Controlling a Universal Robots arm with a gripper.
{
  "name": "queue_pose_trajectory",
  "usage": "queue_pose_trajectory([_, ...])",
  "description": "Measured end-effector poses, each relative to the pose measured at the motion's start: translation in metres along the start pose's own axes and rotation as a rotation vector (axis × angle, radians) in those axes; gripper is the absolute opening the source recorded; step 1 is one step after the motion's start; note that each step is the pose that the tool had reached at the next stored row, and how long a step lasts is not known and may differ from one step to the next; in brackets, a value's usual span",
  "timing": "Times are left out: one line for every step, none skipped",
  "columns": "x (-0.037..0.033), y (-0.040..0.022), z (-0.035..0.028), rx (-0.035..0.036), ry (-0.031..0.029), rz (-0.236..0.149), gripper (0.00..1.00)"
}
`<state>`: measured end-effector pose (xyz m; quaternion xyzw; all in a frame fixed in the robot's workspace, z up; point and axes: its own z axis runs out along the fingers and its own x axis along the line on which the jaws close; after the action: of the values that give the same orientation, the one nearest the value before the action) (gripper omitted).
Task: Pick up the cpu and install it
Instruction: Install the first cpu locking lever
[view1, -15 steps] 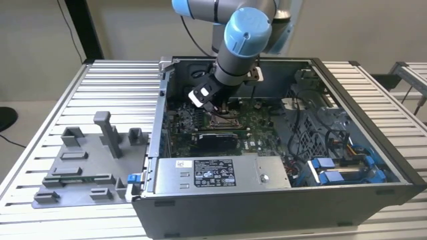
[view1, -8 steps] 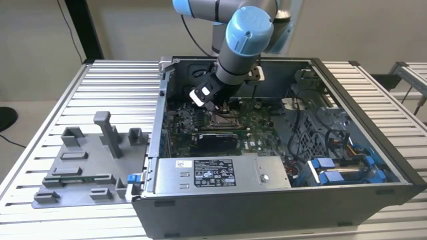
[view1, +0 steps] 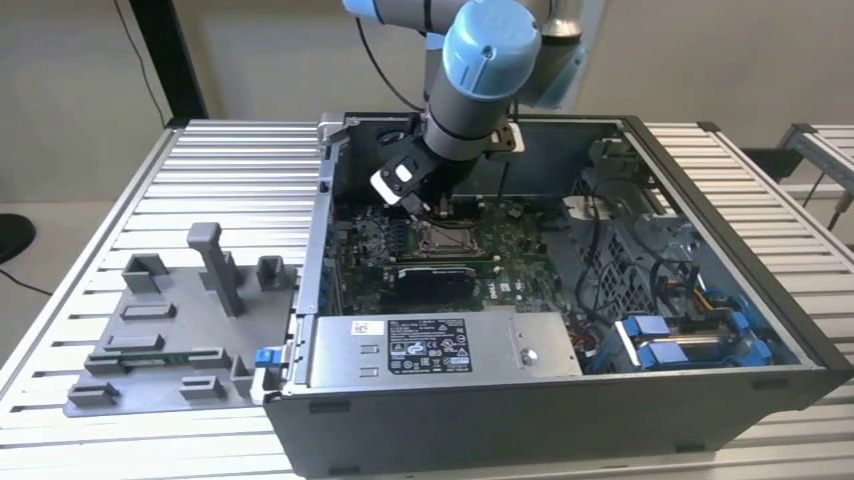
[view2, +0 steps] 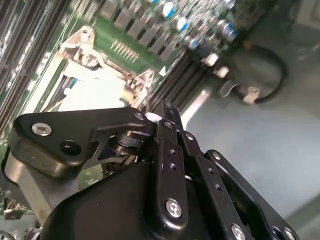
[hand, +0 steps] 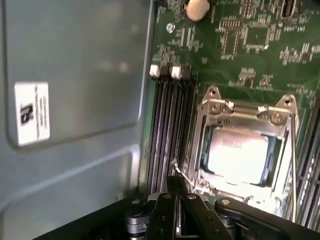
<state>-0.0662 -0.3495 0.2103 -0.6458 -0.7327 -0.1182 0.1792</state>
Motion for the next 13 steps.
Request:
queue_pose_trajectory([0.0002,-0.0028,-0.0003,-0.0003,0.0002,0.0,0.0])
queue_pose_trajectory([-0.0002,-0.0043,-0.0008,-0.0001,0.0,0.0,0.0])
queue_pose_trajectory([-0.0008,-0.0047,-0.0011,-0.0001,0.0,0.0,0.0])
queue_pose_trajectory([-0.001,-0.0048,-0.0012,0.0,0.0,0.0,0.0])
queue_pose_trajectory([-0.0013,-0.0048,-0.0012,-0.0001,0.0001,0.0,0.0])
queue_pose_trajectory([-0.0017,-0.0047,-0.0014,-0.0001,0.0001,0.0,0.0])
queue_pose_trajectory([-0.002,-0.0046,-0.0012,-0.0002,0.0001,0.0,0.0])
queue_pose_trajectory([-0.0023,-0.0043,-0.0008,-0.0003,0.0003,0.0,0.0])
queue_pose_trajectory([-0.0026,-0.0041,-0.0003,-0.0002,0.0001,0.0,0.0])
queue_pose_trajectory([-0.003,-0.0037,0.0003,-0.0001,0.0,0.0,0.0])
queue_pose_trajectory([-0.0034,-0.0032,0.001,-0.0001,0.0,0.0,0.0])
queue_pose_trajectory([-0.0039,-0.0025,0.0018,-0.0001,0.0,0.0,0.0])
queue_pose_trajectory([-0.0042,-0.0018,0.0023,-0.0001,0.0,0.0,0.0])
